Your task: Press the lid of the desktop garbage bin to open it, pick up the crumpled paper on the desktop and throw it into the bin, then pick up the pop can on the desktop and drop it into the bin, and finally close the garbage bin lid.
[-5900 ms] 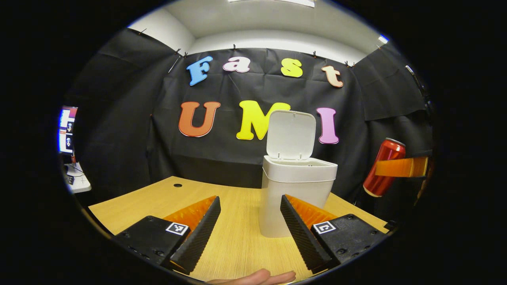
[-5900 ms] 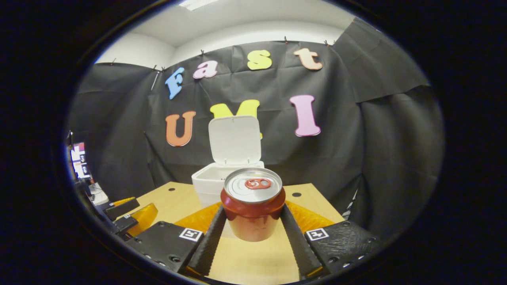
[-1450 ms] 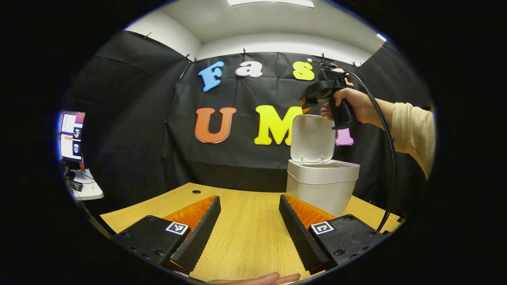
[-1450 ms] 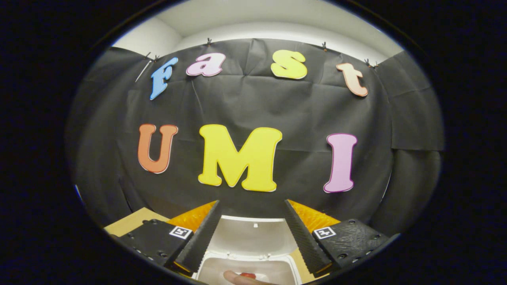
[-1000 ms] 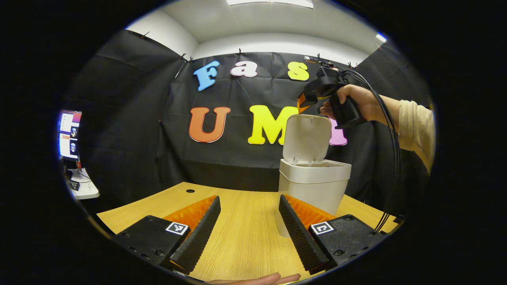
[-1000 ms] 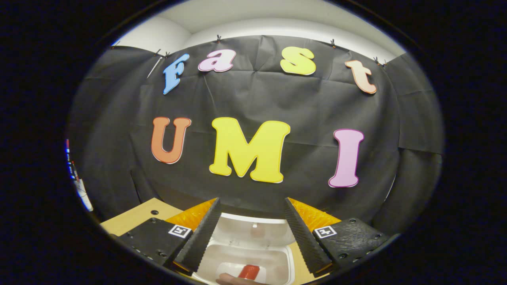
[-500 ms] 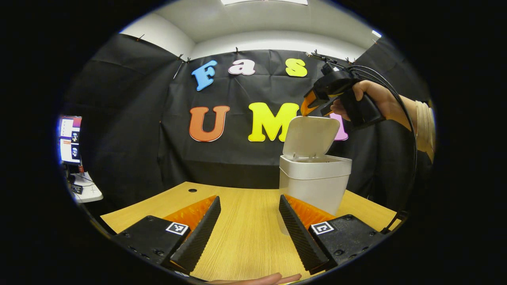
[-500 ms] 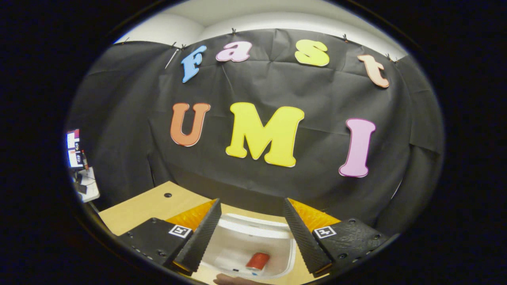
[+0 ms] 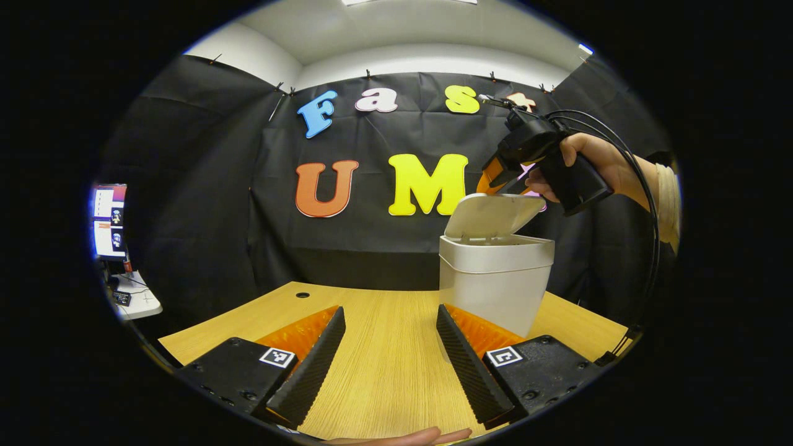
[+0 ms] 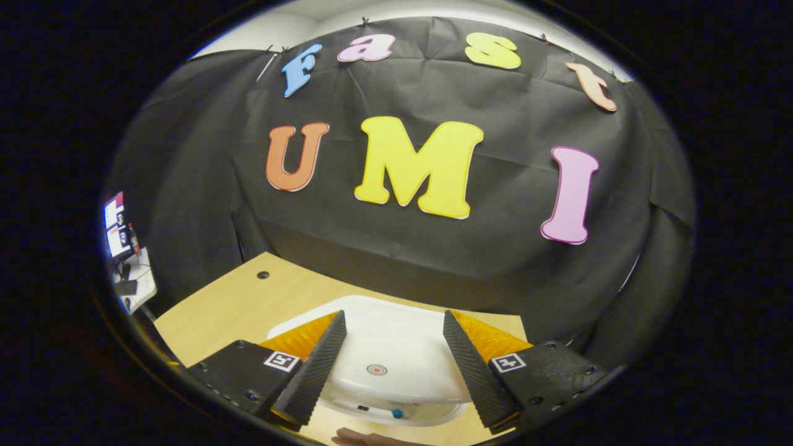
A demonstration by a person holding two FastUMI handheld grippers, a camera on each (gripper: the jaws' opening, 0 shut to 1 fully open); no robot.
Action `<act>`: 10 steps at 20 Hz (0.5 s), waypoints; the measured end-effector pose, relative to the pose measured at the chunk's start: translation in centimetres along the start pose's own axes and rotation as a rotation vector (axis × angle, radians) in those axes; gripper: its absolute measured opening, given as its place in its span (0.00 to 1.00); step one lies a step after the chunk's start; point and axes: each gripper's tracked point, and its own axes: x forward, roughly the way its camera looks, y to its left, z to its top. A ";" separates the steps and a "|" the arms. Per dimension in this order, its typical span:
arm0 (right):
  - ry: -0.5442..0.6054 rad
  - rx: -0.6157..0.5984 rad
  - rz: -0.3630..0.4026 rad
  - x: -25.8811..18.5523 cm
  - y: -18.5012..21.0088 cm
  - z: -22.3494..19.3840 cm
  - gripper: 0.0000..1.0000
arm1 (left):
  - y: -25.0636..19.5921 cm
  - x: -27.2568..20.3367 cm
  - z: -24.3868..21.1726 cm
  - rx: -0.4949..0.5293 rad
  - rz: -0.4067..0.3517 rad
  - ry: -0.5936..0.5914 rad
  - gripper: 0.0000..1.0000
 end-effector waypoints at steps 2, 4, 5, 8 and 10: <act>0.066 0.017 0.019 0.6 0.5 -1.8 0.96 | -0.3 0.2 -0.6 -0.016 -0.010 0.013 0.96; 0.144 0.041 0.032 1.1 0.9 -3.9 0.94 | -0.7 0.4 -0.9 -0.042 -0.035 0.026 0.96; 0.177 0.054 0.033 1.2 0.9 -4.7 0.94 | -0.7 0.4 -0.9 -0.049 -0.034 0.032 0.96; 0.246 0.124 0.029 1.6 0.9 -6.5 0.95 | -0.2 0.2 -0.6 -0.054 -0.030 0.024 0.96; 0.253 0.161 0.025 1.4 0.8 -6.4 0.96 | 0.3 0.0 -0.6 -0.045 -0.017 0.017 0.96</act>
